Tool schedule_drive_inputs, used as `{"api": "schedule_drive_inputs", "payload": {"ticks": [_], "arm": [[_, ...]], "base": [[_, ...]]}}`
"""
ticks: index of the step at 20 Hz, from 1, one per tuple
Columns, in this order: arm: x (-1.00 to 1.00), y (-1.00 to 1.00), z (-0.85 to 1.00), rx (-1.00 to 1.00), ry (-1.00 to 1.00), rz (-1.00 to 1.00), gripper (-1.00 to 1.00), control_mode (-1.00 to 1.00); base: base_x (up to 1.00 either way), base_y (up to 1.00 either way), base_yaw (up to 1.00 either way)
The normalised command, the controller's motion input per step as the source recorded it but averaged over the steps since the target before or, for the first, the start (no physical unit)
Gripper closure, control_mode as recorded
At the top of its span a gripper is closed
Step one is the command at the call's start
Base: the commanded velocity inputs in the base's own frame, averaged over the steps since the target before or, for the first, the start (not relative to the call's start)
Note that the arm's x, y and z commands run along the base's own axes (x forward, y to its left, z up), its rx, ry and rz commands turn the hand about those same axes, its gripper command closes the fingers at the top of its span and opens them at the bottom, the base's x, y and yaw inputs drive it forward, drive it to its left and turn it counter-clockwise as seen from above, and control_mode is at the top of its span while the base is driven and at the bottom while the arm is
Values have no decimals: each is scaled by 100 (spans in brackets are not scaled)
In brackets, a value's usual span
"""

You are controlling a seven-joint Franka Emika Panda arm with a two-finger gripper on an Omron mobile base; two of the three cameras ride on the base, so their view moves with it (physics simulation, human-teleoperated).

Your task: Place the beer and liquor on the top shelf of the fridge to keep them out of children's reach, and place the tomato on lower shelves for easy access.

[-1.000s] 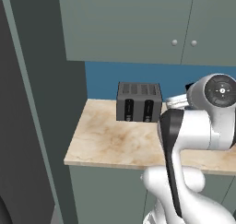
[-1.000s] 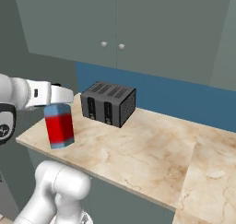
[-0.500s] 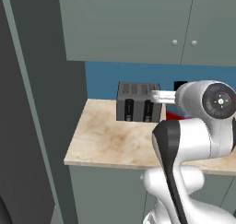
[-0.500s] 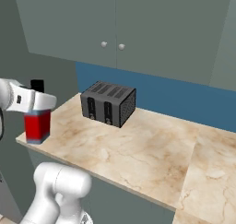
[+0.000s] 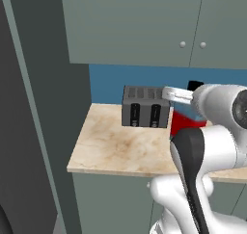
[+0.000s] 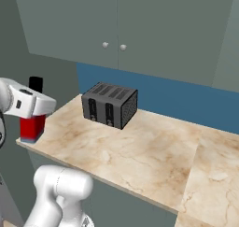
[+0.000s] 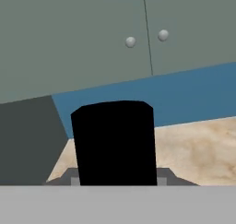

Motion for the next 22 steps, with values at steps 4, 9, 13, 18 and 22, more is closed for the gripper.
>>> {"api": "schedule_drive_inputs", "payload": {"ticks": [4, 9, 13, 18, 22], "arm": [[0, -8, 20, -9, 24, 0, 100, -100], [0, -10, 0, -6, 17, 5, 100, -100], [0, -10, 0, 0, 7, 9, 100, -100], [0, -22, 0, 0, 2, 8, 100, -100], [0, -19, 0, 0, 2, 8, 100, -100]], "base": [[0, 0, 0], [0, 0, 0], [0, 0, 0], [0, 0, 0], [0, 0, 0]]}}
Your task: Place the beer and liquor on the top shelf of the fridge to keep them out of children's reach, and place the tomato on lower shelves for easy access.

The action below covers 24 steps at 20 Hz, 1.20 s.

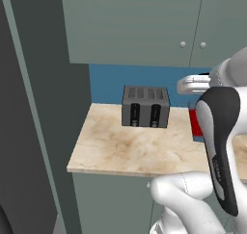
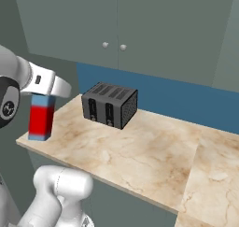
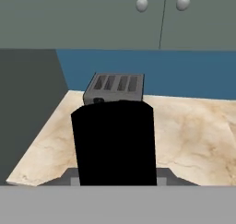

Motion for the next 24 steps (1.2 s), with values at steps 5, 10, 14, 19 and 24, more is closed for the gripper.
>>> {"api": "schedule_drive_inputs", "payload": {"ticks": [5, 10, 14, 19, 24], "arm": [[0, -1, 0, 0, 0, 1, 100, -100], [0, 0, 0, 0, 0, 0, 100, 100], [0, 0, 0, 0, 0, 0, 100, 100], [0, 0, 0, 0, 0, 0, 100, 100], [0, 0, 0, 0, 0, 0, 100, 100]], "base": [[0, 0, 0], [-40, 1, 4], [-86, 3, 18], [-94, 26, 31], [-31, 29, 56]]}}
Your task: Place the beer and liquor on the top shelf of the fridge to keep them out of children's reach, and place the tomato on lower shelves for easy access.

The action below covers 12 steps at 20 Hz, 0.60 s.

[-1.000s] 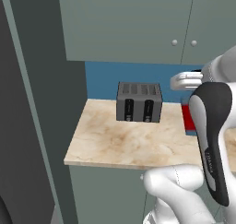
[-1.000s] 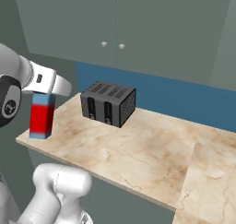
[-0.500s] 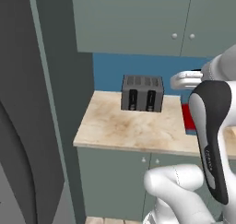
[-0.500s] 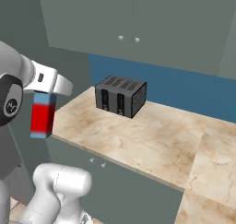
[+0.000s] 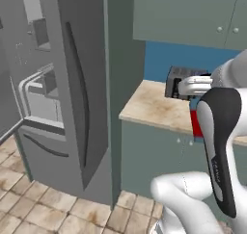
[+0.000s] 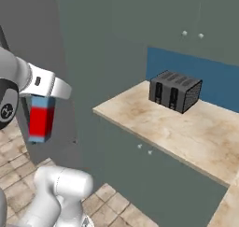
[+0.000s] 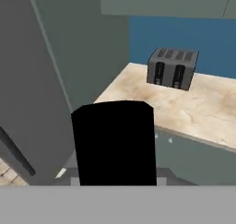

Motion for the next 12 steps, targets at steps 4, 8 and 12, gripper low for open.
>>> {"api": "schedule_drive_inputs", "payload": {"ticks": [4, 8, 12], "arm": [[0, 0, 0, 0, 0, 0, 100, 100], [0, 0, 0, 0, 0, 0, 100, 100], [0, 0, 0, 0, 0, 0, 100, 100]], "base": [[-1, 27, 67], [2, 32, 70], [16, 44, 71]]}}
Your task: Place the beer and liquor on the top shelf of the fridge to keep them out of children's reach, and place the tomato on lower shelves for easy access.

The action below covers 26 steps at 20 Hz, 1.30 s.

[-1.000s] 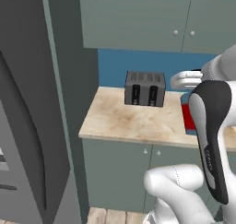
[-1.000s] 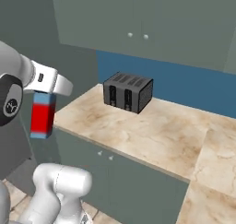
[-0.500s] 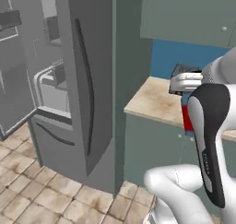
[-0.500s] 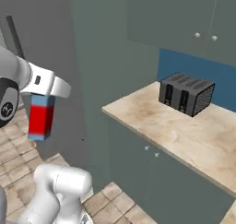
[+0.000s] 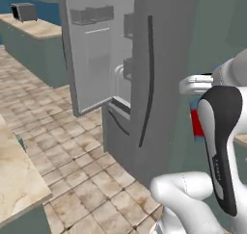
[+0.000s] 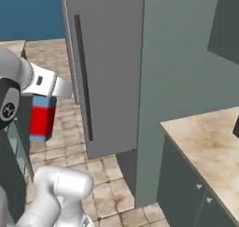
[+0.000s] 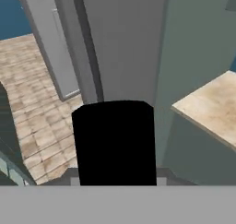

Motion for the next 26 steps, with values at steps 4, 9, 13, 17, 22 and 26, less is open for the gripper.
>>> {"api": "schedule_drive_inputs", "payload": {"ticks": [4, 9, 13, 17, 22, 26], "arm": [[0, 0, 0, 0, 0, 0, 100, 100], [0, 0, 0, 0, 0, 0, 100, 100], [0, 0, 0, 0, 0, 0, 100, 100], [0, 0, 0, 0, 0, 0, 100, 100], [0, 0, 0, 0, 0, 0, 100, 100], [0, 0, 0, 0, 0, 0, 100, 100]], "base": [[44, 40, 64], [65, 42, 55], [75, 41, 37], [71, 24, 11], [70, 12, -1], [72, 19, -11]]}}
